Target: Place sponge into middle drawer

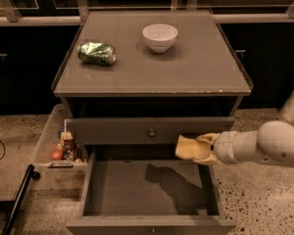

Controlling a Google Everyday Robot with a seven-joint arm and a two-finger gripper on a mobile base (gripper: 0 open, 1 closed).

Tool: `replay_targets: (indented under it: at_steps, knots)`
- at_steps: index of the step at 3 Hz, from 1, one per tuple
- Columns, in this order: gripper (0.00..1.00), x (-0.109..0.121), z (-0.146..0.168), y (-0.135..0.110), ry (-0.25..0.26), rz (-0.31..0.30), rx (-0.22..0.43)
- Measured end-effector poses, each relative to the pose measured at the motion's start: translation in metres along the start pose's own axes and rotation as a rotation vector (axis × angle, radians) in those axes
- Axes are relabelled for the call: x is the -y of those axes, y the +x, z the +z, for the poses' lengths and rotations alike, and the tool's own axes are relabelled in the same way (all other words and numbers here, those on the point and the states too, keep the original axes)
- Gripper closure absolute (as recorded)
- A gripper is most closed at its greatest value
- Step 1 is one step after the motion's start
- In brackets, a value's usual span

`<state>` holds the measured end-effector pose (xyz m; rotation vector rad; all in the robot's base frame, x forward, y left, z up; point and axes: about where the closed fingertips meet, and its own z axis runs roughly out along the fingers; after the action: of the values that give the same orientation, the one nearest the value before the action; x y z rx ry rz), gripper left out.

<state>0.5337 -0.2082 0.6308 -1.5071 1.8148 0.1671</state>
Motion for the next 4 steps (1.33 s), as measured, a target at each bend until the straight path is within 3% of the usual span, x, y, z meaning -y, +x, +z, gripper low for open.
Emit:
replay_targets:
  at_steps: [1, 2, 3, 4]
  knots:
    - [1.0, -0.025, 0.041, 0.029, -0.01, -0.002, -0.015]
    - [1.0, -0.037, 0.075, 0.049, -0.014, -0.004, -0.009]
    - [1.0, -0.037, 0.075, 0.049, -0.014, -0.004, -0.009]
    - [1.0, -0.044, 0.094, 0.058, -0.011, 0.003, -0.008]
